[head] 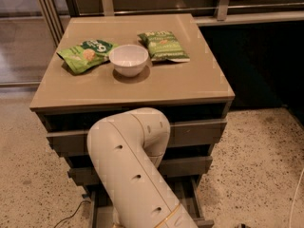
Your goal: Pick 7up can from bottom drawer and place on counter
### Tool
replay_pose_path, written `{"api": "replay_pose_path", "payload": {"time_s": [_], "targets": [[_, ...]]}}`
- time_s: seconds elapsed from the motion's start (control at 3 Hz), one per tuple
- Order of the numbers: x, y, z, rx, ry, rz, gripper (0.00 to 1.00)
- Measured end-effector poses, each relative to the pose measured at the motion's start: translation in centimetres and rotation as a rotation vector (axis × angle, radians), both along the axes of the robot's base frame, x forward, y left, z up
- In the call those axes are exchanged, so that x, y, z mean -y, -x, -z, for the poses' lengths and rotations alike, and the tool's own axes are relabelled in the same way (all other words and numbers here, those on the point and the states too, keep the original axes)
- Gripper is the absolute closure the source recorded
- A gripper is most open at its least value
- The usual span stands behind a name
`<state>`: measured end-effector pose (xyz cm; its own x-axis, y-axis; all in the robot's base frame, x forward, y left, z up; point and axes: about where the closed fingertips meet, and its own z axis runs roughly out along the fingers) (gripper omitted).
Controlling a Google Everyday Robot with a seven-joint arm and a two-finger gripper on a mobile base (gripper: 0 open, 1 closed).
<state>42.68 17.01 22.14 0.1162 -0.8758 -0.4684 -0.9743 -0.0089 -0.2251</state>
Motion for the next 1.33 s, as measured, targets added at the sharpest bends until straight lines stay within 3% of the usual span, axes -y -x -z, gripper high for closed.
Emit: {"api": "replay_pose_path", "payload": {"time_s": [0.67,1.33], "targets": [[0.3,-1.0,-0.1,0.015,0.007,0.021,0.28],[1.8,-4.0,0.1,0.055,0.017,0.09,0.23]]}}
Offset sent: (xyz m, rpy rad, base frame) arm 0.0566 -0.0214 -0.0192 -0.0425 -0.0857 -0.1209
